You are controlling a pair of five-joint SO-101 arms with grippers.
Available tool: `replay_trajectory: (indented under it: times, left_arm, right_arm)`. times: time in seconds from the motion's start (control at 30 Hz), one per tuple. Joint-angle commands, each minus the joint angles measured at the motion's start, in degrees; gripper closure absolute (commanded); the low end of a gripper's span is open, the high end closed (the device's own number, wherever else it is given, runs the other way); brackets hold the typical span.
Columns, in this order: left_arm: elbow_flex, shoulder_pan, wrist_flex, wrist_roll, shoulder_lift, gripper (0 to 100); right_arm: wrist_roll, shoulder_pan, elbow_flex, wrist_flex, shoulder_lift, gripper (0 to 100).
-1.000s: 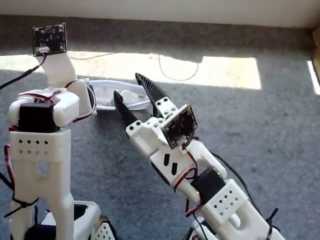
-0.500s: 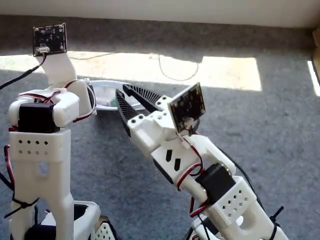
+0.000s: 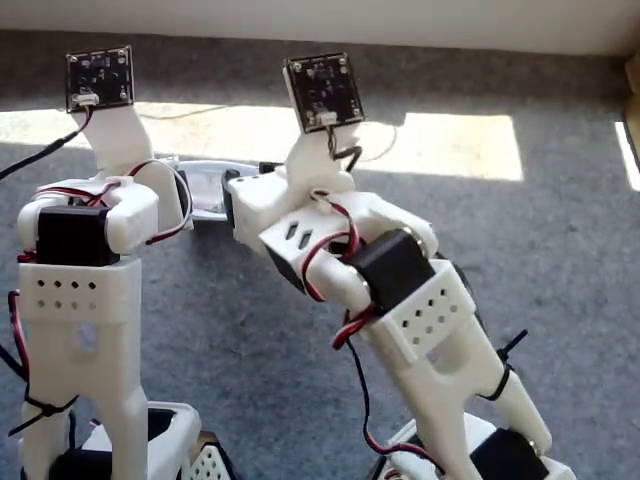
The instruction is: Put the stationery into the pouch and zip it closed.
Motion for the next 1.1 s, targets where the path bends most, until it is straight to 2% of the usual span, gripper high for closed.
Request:
replay_trajectory:
  times: [0.0, 0.37, 1.07]
  left_arm:
    - [-1.2, 0.4, -0.3, -0.7, -0.8, 99]
    - [-0.5, 0.4, -0.4, -0.8, -0.9, 99]
    - [-0.5, 0.4, -0.4, -0.8, -0.9, 99]
  right_arm:
    - [-1.9, 1.0, -7.8, 4.4, 2.3, 86.5]
    - [-3.2, 0.6, -10.9, 11.1, 3.9, 86.5]
    - [-2.9, -1.3, -10.3, 9.2, 6.9, 87.0]
